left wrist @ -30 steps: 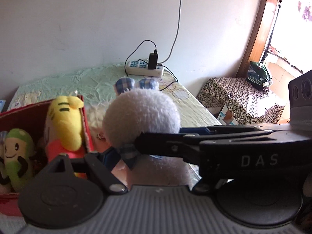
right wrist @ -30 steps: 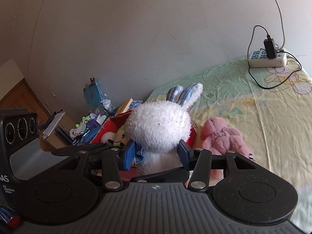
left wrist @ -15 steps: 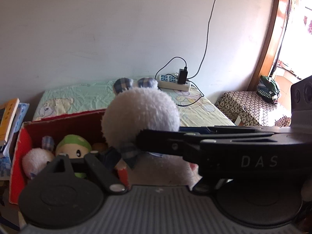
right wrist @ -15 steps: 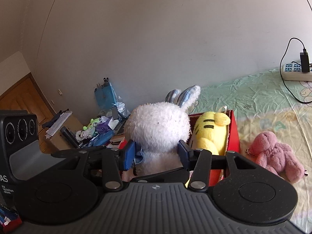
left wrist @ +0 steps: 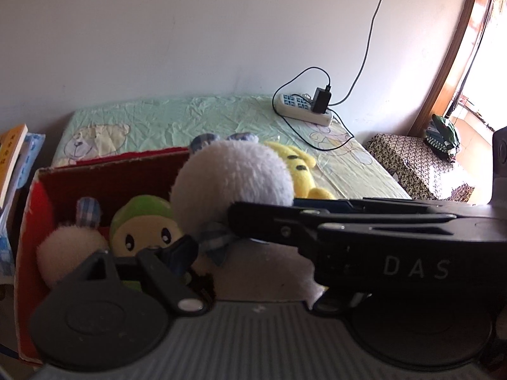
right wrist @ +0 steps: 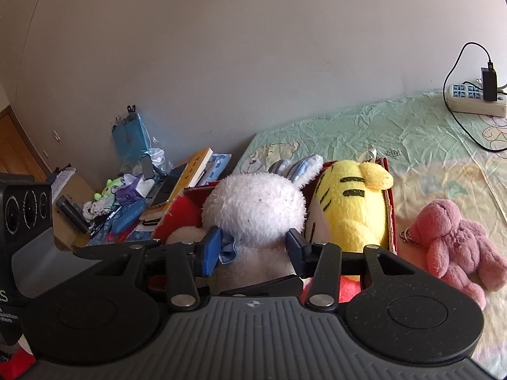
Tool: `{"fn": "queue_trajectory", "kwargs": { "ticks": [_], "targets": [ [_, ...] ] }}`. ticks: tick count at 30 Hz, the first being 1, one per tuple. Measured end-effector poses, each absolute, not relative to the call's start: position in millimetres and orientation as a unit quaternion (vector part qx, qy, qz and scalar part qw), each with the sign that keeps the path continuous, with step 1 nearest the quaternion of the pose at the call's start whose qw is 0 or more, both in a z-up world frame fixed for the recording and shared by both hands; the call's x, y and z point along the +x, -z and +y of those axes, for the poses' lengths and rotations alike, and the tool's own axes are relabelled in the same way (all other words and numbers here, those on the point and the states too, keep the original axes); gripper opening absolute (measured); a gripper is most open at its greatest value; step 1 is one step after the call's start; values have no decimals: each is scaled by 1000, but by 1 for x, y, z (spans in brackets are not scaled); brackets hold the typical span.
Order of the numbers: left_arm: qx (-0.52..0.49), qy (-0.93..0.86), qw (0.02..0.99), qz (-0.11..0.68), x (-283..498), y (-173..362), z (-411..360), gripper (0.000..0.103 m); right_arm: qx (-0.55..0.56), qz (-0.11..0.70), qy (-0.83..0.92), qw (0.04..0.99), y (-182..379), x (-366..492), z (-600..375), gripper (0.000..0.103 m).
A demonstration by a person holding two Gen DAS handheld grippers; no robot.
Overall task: Organize objects
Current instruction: 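Lift the white bunny plush and carry it over the red box, then lower the white bunny plush into the red box beside the tiger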
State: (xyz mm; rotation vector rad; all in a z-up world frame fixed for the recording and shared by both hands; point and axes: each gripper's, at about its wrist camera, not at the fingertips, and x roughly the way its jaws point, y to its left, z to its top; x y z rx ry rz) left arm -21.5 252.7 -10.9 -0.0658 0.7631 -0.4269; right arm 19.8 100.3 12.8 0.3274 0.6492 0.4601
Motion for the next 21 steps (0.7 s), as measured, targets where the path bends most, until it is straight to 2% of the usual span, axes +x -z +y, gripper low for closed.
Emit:
{"fn": "queue_trajectory", "kwargs": {
  "ticks": [6,14,21],
  "targets": [
    [-20,197,901,387,-8,31,260,82,148,341,-197,907,2,32,111,46],
    [-13,202,896,395,-5,42,264,85,160,376,-200,891,16,41,110,50],
    [-12,207,895,396,-4,42,263,91,199,359,-209,888,5,33,96,53]
  ]
}}
